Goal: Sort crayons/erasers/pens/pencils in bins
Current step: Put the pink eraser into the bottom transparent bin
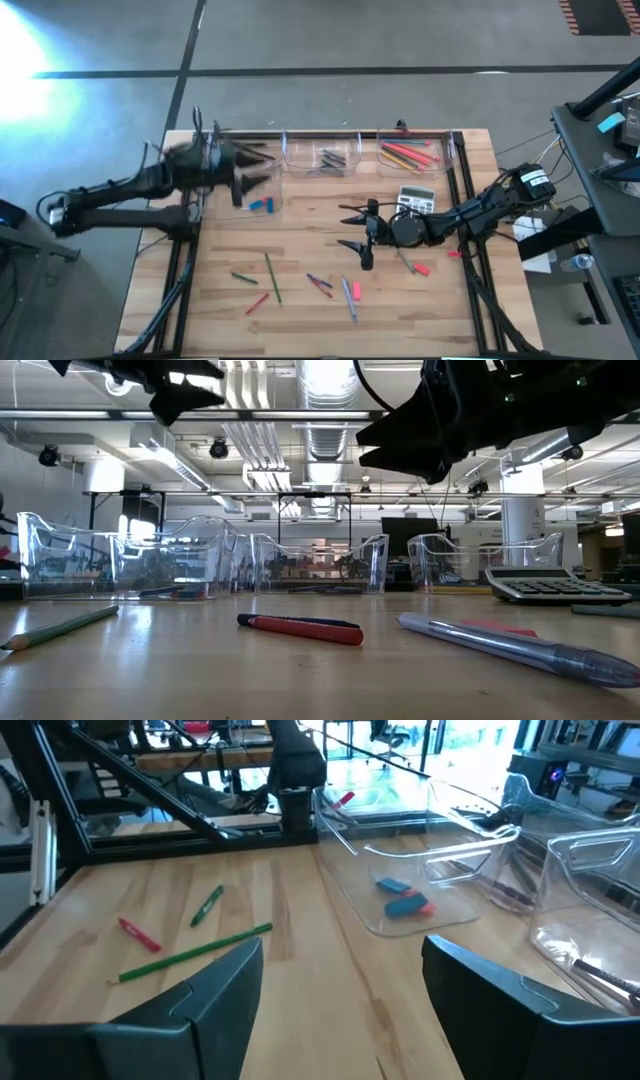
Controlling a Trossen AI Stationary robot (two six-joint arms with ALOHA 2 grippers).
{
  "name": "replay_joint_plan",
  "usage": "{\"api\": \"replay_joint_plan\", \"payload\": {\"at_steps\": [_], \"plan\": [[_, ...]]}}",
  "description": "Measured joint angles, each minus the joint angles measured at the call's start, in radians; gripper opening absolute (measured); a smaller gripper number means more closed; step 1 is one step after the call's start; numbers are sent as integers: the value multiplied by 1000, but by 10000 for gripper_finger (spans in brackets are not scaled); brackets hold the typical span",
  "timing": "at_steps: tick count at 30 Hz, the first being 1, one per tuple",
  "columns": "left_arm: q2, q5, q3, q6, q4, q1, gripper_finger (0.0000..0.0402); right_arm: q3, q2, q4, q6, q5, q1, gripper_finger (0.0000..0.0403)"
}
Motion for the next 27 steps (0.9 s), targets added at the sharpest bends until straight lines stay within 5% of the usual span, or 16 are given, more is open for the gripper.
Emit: {"api": "replay_joint_plan", "payload": {"at_steps": [10, 15, 20, 27], "plan": [[145, -420, -234, 121, 630, -491, 163, 1, -57, -177, 163, -15, 16, 260], [250, -447, -242, 117, 711, -572, 146, 1, -126, -400, 360, -11, 45, 260], [314, -446, -242, 90, 762, -606, 137, 5, -129, -360, 469, -5, 158, 260], [305, -442, -240, 22, 768, -701, 136, 139, -80, -496, 538, 149, 350, 260]]}}
